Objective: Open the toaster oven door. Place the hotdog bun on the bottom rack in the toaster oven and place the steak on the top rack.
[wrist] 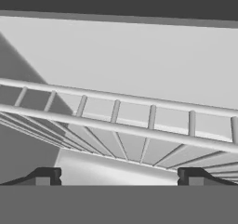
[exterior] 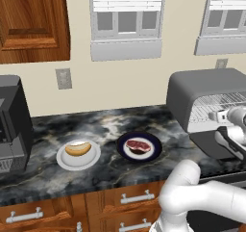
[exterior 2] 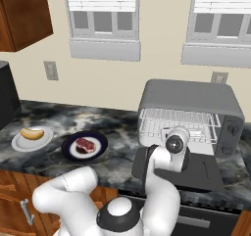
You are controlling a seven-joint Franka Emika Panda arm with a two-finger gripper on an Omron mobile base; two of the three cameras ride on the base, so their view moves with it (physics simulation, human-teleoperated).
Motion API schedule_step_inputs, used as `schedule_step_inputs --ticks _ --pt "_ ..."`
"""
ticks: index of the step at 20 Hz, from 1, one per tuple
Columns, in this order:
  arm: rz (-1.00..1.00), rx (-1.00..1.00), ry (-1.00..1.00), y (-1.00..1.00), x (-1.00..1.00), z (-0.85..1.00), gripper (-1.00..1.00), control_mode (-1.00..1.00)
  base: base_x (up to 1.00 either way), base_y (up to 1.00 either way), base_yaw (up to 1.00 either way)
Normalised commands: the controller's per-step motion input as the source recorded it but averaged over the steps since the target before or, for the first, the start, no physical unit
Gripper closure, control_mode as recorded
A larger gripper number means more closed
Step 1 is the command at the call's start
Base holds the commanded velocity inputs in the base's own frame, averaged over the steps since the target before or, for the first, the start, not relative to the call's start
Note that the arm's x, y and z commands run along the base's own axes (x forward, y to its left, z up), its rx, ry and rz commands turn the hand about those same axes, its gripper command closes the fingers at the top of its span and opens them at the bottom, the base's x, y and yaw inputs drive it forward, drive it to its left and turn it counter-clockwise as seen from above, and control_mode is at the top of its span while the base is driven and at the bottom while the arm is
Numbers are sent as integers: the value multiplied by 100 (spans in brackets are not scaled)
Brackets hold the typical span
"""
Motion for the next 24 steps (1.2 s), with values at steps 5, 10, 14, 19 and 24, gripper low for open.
schedule_step_inputs --ticks 5,10,14,19,24 --pt "-2 0 1 0 3 -3 -100 -100 0 0 0" --pt "-2 0 3 0 4 -2 -100 -100 0 0 0" --pt "-3 0 5 0 6 -15 -100 -100 0 0 0" --pt "-3 0 5 0 0 -23 -100 -100 0 0 0" --pt "-2 0 5 1 -6 -43 -100 -100 0 0 0"
